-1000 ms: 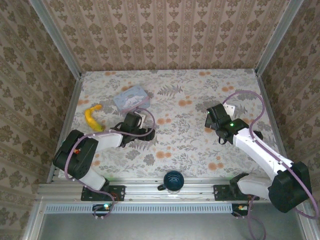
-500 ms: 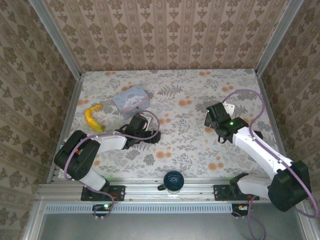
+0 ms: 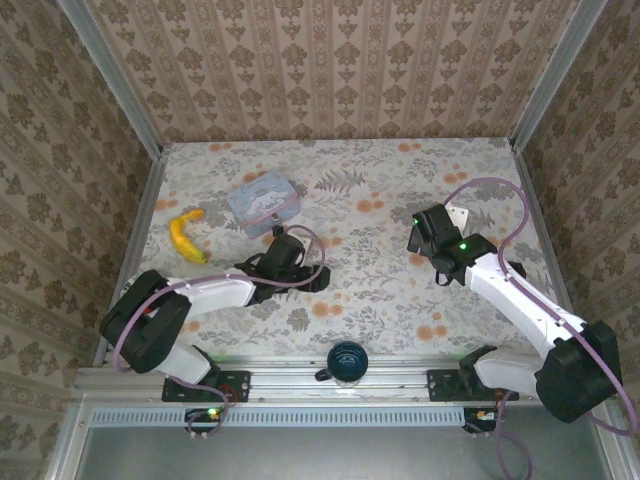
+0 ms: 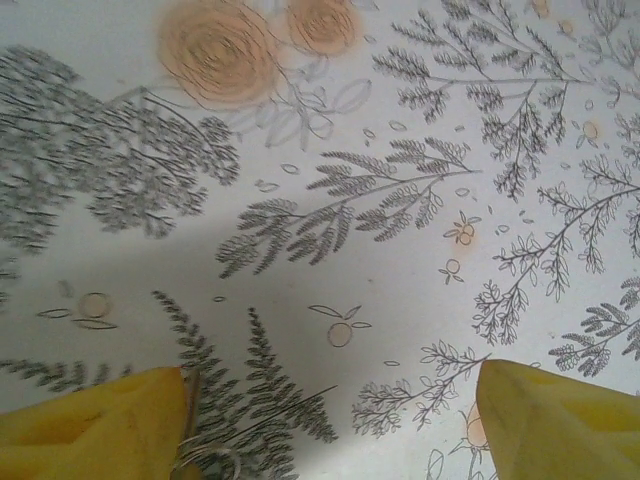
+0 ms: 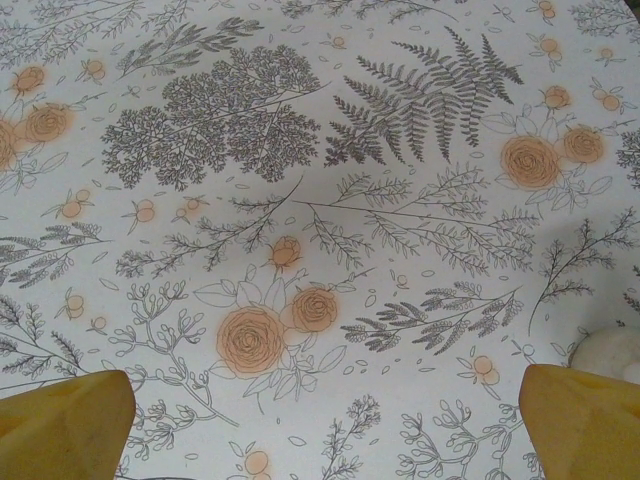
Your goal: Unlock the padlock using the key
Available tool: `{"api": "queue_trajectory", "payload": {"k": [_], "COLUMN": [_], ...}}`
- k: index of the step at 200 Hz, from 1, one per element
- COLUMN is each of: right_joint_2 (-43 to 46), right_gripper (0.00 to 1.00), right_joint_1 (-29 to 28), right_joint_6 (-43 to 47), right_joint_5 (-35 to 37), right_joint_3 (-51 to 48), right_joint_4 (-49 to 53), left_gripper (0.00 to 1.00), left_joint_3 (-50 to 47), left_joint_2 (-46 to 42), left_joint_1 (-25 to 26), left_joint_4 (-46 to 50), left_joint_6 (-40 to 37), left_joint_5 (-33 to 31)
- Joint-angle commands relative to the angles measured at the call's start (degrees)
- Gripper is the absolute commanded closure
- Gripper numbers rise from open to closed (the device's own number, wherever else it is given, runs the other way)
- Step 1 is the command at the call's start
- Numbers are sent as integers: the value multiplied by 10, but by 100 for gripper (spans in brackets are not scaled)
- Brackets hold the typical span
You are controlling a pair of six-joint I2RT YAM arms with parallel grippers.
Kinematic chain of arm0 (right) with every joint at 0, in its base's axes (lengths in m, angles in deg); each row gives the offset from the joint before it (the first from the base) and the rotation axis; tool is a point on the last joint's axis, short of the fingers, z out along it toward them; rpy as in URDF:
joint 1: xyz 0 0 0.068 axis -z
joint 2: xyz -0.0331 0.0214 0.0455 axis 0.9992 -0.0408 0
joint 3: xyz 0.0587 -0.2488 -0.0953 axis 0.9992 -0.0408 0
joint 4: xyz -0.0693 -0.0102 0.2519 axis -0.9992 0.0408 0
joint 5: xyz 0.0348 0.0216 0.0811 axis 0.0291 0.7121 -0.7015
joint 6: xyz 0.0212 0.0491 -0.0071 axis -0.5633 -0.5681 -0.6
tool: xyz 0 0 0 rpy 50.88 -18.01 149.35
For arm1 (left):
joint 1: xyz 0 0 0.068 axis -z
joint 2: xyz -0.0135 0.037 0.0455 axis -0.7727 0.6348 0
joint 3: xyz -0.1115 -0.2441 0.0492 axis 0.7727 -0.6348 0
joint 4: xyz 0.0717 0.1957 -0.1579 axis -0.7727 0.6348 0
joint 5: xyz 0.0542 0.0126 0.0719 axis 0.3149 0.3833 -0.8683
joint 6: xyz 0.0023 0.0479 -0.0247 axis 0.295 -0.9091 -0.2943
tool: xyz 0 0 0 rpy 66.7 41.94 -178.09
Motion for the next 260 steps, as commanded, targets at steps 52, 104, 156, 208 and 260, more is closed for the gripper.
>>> {"api": "queue_trajectory", "payload": {"k": [52,104,156,208,260], "right_joint_2": [26,29,21,20,19], "right_gripper": [0,0,0,0,0], "right_joint_1": [-7,-8,-8,-8,-8], "right_joint_6": [-16,-19,-17,-16,-15], "right_joint_5": [-4,-8,-16,-14,-12], "right_joint_3": [23,23,31,34,36], "right_joint_4": [28,26,24,27,28], "left_gripper": [48,66,76,79,80], "left_joint_3": [82,100,105,112,124], "left_joint_2": [-8,17,52,82,96], "left_joint_1": [0,0,0,0,0], "left_joint_4": [186,256,246,220,208], "left_joint_6": [-98,-117,-132,-133,-131], "left_joint_5": [-68,-95,-95,-77,-61]}}
